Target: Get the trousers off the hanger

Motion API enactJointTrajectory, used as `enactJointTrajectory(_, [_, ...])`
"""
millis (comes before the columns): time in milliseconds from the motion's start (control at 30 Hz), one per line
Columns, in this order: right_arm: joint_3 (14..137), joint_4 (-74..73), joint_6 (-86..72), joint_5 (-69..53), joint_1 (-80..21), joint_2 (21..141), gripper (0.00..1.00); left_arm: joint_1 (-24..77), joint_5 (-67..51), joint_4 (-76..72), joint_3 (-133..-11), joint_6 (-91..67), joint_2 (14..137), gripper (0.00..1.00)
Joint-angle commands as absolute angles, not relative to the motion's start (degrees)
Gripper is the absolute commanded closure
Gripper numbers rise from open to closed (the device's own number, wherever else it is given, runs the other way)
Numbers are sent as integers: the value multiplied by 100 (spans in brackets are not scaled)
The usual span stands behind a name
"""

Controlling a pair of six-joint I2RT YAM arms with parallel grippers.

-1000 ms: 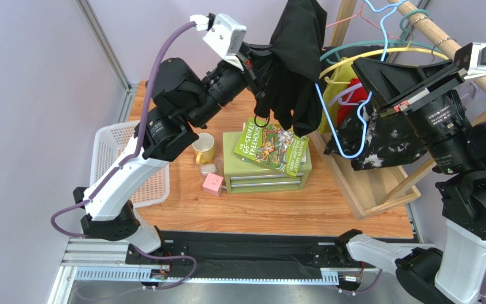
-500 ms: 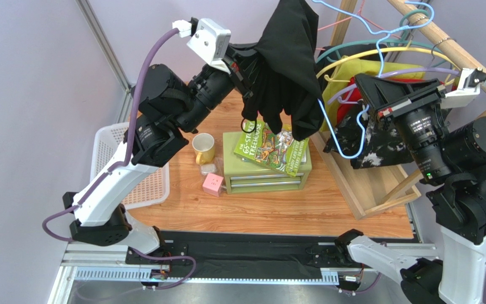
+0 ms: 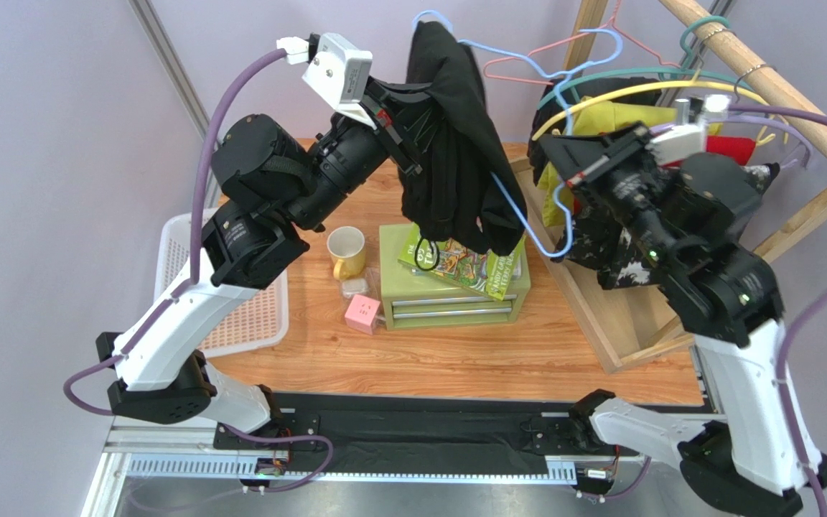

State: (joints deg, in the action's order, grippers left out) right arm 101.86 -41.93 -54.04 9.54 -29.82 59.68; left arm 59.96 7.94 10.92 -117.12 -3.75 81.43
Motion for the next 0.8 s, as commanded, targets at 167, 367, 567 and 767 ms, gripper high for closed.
enactJointTrajectory(167, [9617,-3692,-4421,1458,-3849,6188,100,6020,536,843,-12515,-493,8112,100])
enactJointTrajectory(367, [9702,-3638,-4026,1854,-3946,6134,100,6012,642,1274,-12902,-203,8122,100])
enactJointTrajectory(567, [10571,-3550,-4033,1442,-3946,6213,100,6012,545,1775,-12798,-18,8060,100])
enactJointTrajectory(767, [12004,-3928,-4631,572,-3946,6556,100,6020,554,1881,-12568,-193,8313,100])
